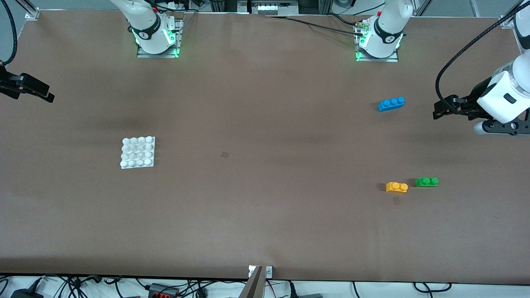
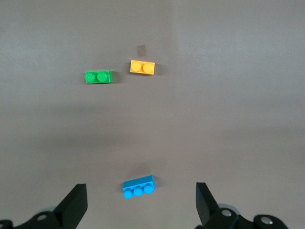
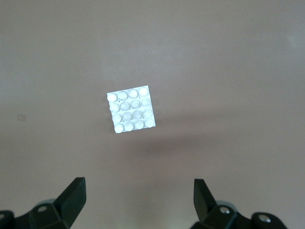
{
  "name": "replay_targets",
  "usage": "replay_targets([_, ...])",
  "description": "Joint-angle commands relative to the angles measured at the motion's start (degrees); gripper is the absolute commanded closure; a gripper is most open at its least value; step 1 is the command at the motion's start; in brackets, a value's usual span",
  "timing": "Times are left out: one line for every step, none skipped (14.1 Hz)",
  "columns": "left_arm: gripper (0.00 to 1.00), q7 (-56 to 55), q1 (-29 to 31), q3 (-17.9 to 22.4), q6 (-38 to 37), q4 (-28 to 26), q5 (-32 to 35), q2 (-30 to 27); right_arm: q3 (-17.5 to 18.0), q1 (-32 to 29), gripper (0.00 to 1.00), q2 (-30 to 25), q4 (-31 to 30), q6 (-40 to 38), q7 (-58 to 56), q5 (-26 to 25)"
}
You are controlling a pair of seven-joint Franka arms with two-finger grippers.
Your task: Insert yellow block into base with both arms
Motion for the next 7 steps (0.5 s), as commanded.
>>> replay_targets([0.00, 2.02, 0.15, 0.24, -0.66, 0.41, -1.29, -0.19, 0.66, -0.59, 0.00, 0.35, 0.78, -0.35, 0.33, -0.30])
replay_targets([0.00, 2.12, 0.06, 0.24, -0.75, 0.59, -1.12, -0.19, 0.66, -0.59, 0.00, 0.35, 0.78, -0.35, 0.33, -0.30])
replay_targets([0.00, 2.21, 0.23, 0.33, -0.75, 0.50, -1.20, -0.11, 0.66, -0.59, 0.00, 0.35, 0.86, -0.35, 0.33, -0.30])
replay_targets([0.00, 2.21, 0.23, 0.33, -0.75, 0.50, -1.29, -0.02, 0.66, -0.59, 0.00, 0.35, 1.13, -0.53, 0.33, -0.30])
replay_targets([0.00, 2.12, 0.23, 0.33, -0.75, 0.59, -1.29, -0.10, 0.75, -0.50, 0.00, 0.35, 1.13, -0.88, 0.33, -0.30])
replay_targets([0.00, 2.12, 0.23, 0.33, -0.75, 0.59, -1.29, -0.02, 0.75, -0.50, 0.00, 0.62, 1.13, -1.32, 0.24, -0.30])
replay_targets([0.00, 2.21, 0.23, 0.33, -0.75, 0.59, -1.29, -0.10, 0.75, -0.33, 0.00, 0.71, 1.13, -1.84, 0.33, -0.30])
